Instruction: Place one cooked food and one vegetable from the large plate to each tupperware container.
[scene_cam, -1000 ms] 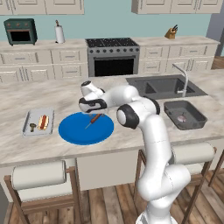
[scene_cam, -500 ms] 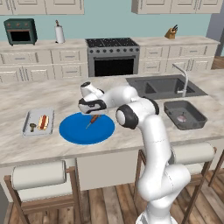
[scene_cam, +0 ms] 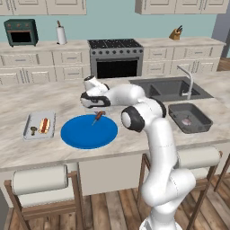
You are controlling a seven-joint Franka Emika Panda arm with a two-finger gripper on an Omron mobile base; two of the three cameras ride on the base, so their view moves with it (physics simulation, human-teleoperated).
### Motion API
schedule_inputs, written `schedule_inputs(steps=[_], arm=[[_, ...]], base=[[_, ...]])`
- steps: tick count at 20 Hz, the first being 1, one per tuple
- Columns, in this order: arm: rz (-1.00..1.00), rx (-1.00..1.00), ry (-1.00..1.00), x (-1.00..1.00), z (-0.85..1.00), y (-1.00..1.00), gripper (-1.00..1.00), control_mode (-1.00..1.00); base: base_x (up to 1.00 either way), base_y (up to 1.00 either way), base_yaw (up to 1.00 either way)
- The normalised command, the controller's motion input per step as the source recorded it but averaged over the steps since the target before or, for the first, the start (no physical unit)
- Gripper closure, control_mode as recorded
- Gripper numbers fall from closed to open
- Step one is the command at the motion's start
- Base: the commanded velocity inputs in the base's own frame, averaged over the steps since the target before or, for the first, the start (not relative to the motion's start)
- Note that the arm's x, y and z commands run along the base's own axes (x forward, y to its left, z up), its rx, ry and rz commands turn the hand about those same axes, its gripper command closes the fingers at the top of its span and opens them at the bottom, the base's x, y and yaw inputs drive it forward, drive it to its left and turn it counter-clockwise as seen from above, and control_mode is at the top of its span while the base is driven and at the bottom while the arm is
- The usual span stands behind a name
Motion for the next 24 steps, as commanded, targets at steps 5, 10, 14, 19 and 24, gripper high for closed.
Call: schedule_inputs(steps=[5, 10, 14, 19, 24], arm=[[0.19, -0.11, 0.00, -0.34, 0.66, -0.78, 1.00, -1.00], [0.42, 0.00, -0.16, -0.78, 0.59, -1.00, 1.00, -1.00], [0.19, 0.00, -0.02, -1.00, 0.89, -0.46, 1.00, -1.00], [0.20, 0.00, 0.01, -0.91, 0.78, -0.32, 1.00, -1.00], [0.30, 0.03, 0.13, -0.30, 0.28, -0.66, 1.00, -1.00]], base=[[0.00, 0.00, 0.00], [0.00, 0.00, 0.00], [0.00, 0.00, 0.00], [0.00, 0.00, 0.00], [0.00, 0.00, 0.00]])
